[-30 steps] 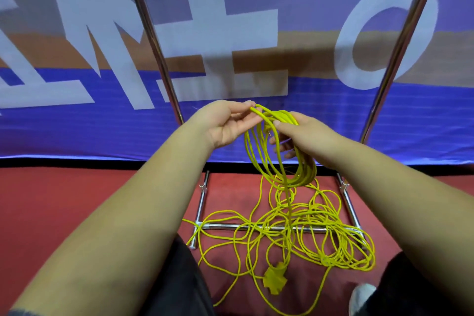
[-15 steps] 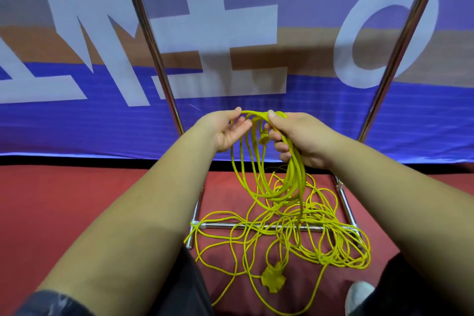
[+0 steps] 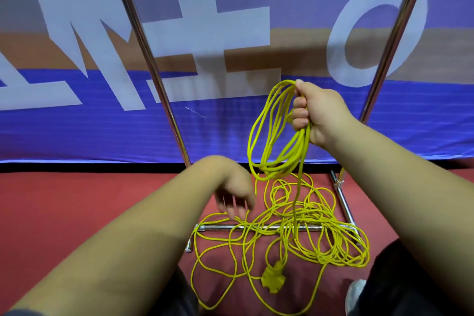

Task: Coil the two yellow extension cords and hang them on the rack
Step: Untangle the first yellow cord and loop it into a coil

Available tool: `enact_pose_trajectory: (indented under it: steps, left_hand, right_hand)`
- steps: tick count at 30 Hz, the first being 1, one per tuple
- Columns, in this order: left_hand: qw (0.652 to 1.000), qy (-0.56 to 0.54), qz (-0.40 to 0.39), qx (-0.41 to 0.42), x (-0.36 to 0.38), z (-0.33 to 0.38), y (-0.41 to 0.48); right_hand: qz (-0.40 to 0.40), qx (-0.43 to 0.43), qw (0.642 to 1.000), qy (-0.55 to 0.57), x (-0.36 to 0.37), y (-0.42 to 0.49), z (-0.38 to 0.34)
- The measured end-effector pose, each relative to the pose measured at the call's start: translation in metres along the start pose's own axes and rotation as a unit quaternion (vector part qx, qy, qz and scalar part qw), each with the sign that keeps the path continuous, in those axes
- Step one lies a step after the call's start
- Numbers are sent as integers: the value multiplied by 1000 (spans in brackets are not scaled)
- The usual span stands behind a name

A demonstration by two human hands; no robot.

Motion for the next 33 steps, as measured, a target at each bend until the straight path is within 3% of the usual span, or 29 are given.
enact_pose_trajectory:
  steps: [4, 8, 13, 19, 25, 29, 31, 33]
  left_hand:
    - [978, 141, 117, 95, 17, 37, 38]
    - [959, 96, 164, 210, 37, 68, 59]
    - [966, 102, 137, 195, 48, 60, 87]
    - [974, -16, 149, 168, 20, 30, 76]
    - [943, -138, 251, 172, -24, 20, 30]
    - [887, -247, 341, 187, -58, 2, 2]
    - [895, -219, 336, 194, -63, -5, -11]
    - [928, -122, 312, 163, -62, -12, -18]
  right_hand:
    - [14, -25, 998, 52, -1, 0, -10]
    - [20, -36, 996, 83, -4, -2, -14]
    - [30, -44, 997, 62, -12, -5, -18]
    - [61, -62, 996, -14, -29, -10, -33]
    - [57, -93, 981, -160, -48, -11, -39]
    - [65, -89, 972, -209, -51, -12, -35]
    - [71, -87, 971, -209, -51, -13, -34]
    - [73, -86, 972, -205, -51, -13, -34]
Point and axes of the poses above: each hand's wrist, its own y-axis towards the middle knuckle, its own x-axis out of the palm, z = x × y, the point moved 5 cm from there along y, towards the middle knuckle, and after that the axes turned 11 degrees about -z, right-handed, at the moved point
